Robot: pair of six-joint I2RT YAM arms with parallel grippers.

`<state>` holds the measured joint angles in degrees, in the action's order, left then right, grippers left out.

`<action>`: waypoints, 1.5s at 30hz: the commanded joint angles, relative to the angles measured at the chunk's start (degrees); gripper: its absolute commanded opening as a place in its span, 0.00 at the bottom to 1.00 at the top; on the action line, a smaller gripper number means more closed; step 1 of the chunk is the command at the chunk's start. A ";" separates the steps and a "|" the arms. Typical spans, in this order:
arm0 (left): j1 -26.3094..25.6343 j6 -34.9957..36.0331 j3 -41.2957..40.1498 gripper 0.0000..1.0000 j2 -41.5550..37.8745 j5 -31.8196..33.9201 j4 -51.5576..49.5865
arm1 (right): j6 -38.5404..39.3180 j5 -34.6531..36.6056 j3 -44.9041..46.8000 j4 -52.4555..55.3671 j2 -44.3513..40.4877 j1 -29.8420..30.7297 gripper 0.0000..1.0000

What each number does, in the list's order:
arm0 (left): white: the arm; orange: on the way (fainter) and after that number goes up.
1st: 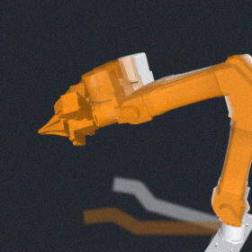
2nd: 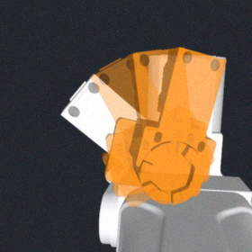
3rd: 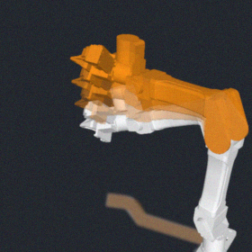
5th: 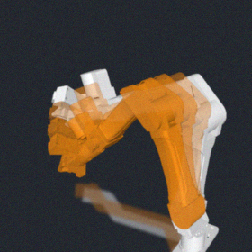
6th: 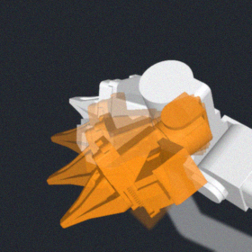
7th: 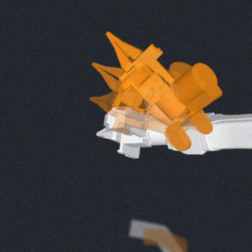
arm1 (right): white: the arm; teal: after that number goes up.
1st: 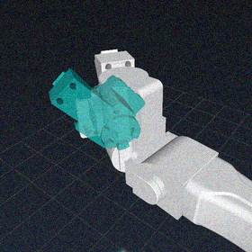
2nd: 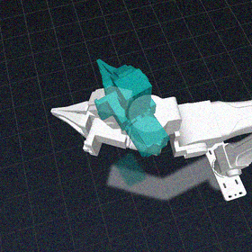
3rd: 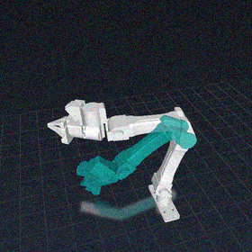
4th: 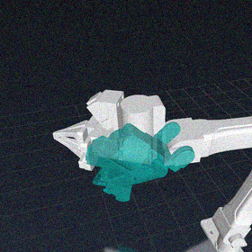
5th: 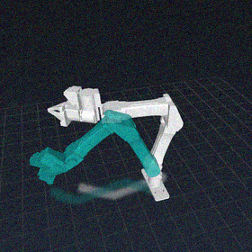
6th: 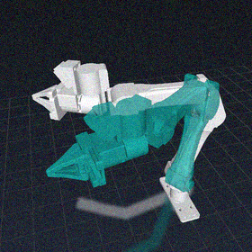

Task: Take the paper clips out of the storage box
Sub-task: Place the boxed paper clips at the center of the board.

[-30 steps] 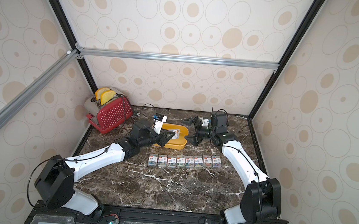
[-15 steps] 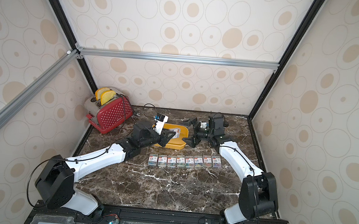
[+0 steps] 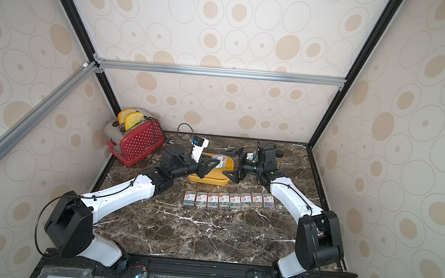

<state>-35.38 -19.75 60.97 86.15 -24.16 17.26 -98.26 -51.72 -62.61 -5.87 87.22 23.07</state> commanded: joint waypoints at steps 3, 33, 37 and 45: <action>0.73 -2.75 1.29 0.00 0.68 -3.55 5.82 | -0.35 -1.61 0.05 -2.20 0.41 0.35 0.83; 1.44 -1.50 0.70 0.81 -4.76 -5.96 -2.89 | 44.63 -1.50 -16.90 38.70 6.24 -8.07 0.15; 2.19 -0.70 2.44 0.82 -7.41 -5.05 -10.84 | 64.89 5.98 -25.60 59.33 9.38 -12.41 0.15; 2.84 0.58 3.21 0.82 -12.42 -3.48 -24.06 | 83.92 28.97 -31.25 76.02 11.83 -19.81 0.15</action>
<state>-33.10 -20.78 62.61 75.70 -28.40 -0.10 -25.17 -33.10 -92.95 59.90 98.83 5.32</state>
